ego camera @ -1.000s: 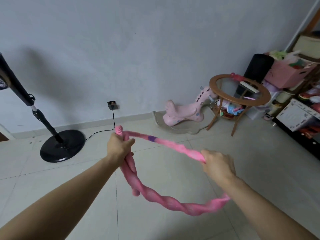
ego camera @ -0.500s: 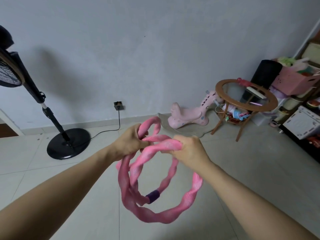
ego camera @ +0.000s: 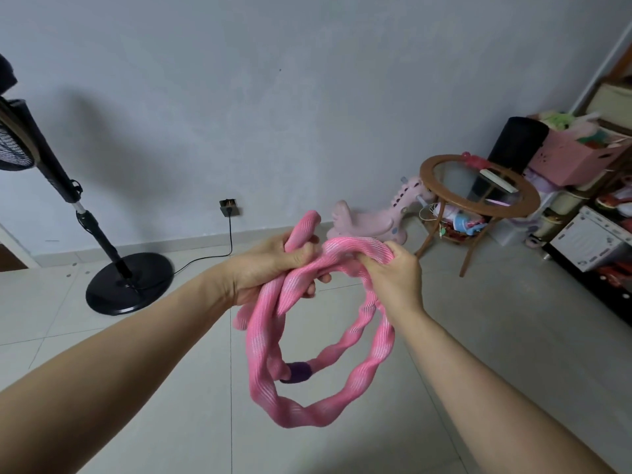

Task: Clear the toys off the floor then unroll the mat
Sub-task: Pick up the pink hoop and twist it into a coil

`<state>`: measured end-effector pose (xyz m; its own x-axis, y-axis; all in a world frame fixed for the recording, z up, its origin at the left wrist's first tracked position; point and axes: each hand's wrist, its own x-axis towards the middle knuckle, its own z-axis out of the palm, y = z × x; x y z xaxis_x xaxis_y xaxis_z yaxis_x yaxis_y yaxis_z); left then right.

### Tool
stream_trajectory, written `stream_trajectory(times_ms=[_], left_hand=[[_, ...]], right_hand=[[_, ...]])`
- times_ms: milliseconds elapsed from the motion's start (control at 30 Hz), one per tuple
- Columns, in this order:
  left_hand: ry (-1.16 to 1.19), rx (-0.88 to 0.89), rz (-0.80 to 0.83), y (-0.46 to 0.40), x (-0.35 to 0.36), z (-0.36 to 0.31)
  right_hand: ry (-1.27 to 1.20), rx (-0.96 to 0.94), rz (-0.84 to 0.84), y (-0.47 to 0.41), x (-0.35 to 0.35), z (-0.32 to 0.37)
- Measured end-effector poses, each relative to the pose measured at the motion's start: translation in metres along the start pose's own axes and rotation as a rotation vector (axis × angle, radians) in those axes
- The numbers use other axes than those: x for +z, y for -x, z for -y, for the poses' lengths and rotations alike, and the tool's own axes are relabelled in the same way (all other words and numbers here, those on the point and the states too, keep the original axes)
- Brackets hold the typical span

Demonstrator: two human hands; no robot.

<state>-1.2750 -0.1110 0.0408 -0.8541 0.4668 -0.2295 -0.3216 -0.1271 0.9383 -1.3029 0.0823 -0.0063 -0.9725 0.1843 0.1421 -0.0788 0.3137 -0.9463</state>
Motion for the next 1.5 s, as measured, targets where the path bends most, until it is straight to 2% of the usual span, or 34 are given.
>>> stream_trajectory(times_ms=[133, 300, 367, 467, 533, 600, 667, 767, 800, 833, 900, 1000, 1100, 1167, 1300, 1400, 1500], left_hand=[[-0.066, -0.044, -0.089, -0.002, 0.012, 0.002], [-0.041, -0.051, -0.146, 0.002, 0.018, 0.011], [-0.04, -0.026, -0.193, 0.001, 0.022, 0.017], [0.028, 0.009, -0.261, -0.003, 0.025, 0.021], [0.108, 0.026, -0.27, -0.004, 0.024, 0.02], [0.18, 0.041, -0.246, -0.005, 0.026, 0.016], [0.233, 0.069, -0.188, -0.005, 0.032, 0.013], [0.305, 0.081, -0.11, -0.01, 0.04, 0.007], [0.32, 0.08, -0.091, -0.011, 0.042, 0.006], [0.322, 0.076, -0.077, -0.012, 0.042, 0.004], [0.31, 0.06, -0.053, -0.011, 0.039, 0.002], [0.329, 0.033, -0.049, -0.006, 0.026, -0.001], [0.326, 0.038, -0.118, 0.002, 0.0, -0.003], [0.288, 0.008, -0.155, 0.007, -0.023, 0.0], [0.176, -0.11, -0.246, 0.018, -0.059, 0.016], [0.094, -0.106, -0.369, 0.016, -0.073, 0.033], [0.173, -0.065, -0.517, 0.003, -0.077, 0.052]], right_hand=[[0.047, -0.022, 0.006, -0.006, 0.0, -0.008], [0.02, -0.106, 0.193, -0.014, -0.007, -0.016], [0.006, -0.084, 0.206, -0.008, -0.009, -0.022], [0.103, 0.013, 0.106, 0.014, -0.006, -0.054], [0.136, 0.279, 0.086, 0.037, -0.003, -0.08], [-0.07, 0.642, 0.143, 0.056, 0.002, -0.1], [-0.319, 0.871, 0.315, 0.074, 0.01, -0.105], [-0.814, 0.985, 0.616, 0.095, 0.043, -0.102], [-1.024, 0.985, 0.645, 0.1, 0.055, -0.097], [-1.179, 0.983, 0.605, 0.101, 0.066, -0.09], [-1.26, 0.976, 0.434, 0.094, 0.077, -0.08], [-1.184, 0.937, 0.268, 0.078, 0.08, -0.077], [-1.1, 0.907, 0.149, 0.061, 0.071, -0.077], [-1.003, 0.867, 0.099, 0.051, 0.06, -0.074], [-0.731, 0.653, -0.054, 0.032, 0.038, -0.072], [-0.545, 0.51, -0.101, 0.017, 0.027, -0.063], [-0.392, 0.413, -0.118, 0.01, 0.019, -0.052]])
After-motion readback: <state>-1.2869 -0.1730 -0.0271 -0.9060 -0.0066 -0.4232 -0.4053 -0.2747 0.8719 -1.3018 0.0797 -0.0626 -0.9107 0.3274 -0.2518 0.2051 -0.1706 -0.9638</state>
